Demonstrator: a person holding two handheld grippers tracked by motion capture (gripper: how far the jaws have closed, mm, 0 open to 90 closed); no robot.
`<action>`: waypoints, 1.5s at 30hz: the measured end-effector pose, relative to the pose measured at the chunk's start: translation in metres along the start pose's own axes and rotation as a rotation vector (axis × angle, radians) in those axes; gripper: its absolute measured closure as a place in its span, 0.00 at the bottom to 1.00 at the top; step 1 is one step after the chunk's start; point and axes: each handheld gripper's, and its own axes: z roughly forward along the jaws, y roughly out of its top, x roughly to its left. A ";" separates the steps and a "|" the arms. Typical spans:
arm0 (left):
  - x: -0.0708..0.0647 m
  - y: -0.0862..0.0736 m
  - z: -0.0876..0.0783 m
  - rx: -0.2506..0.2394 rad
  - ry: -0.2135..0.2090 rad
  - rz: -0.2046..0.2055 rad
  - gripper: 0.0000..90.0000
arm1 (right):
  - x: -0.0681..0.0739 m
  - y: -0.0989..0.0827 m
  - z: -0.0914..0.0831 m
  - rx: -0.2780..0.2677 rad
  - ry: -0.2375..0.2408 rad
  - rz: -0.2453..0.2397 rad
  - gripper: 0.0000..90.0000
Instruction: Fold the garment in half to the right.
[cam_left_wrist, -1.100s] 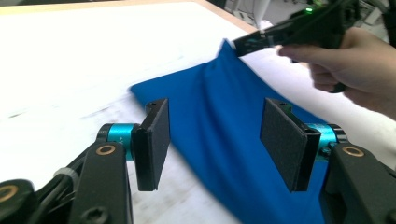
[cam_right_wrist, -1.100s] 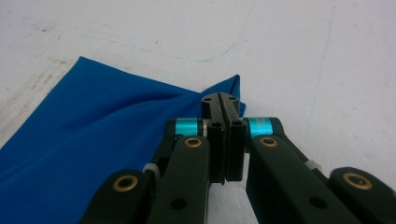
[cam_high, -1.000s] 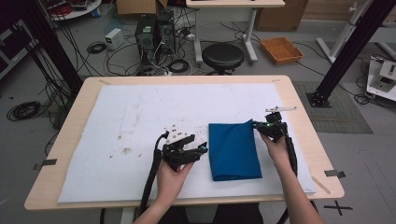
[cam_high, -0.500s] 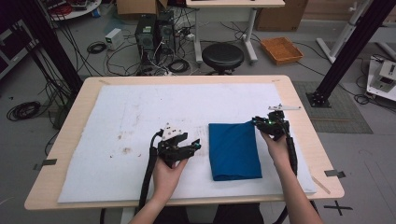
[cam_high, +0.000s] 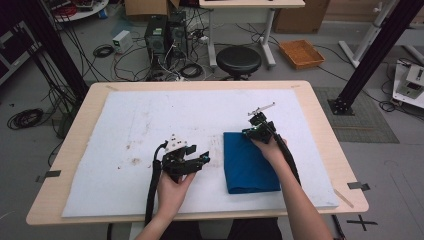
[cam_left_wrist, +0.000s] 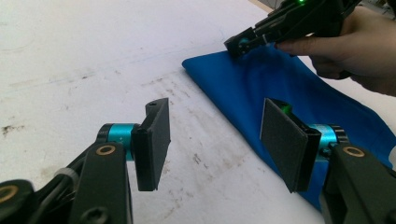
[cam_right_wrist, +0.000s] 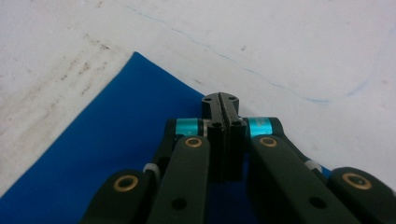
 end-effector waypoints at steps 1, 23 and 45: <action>0.001 0.000 0.000 0.002 0.001 -0.002 0.47 | 0.002 0.002 0.001 -0.010 -0.002 -0.009 1.00; -0.002 -0.001 0.001 0.021 -0.025 -0.002 0.47 | -0.005 0.002 0.004 -0.027 0.016 -0.012 1.00; 0.003 0.000 -0.005 0.009 -0.025 -0.009 0.47 | 0.006 -0.071 -0.094 -0.279 -0.103 0.115 0.71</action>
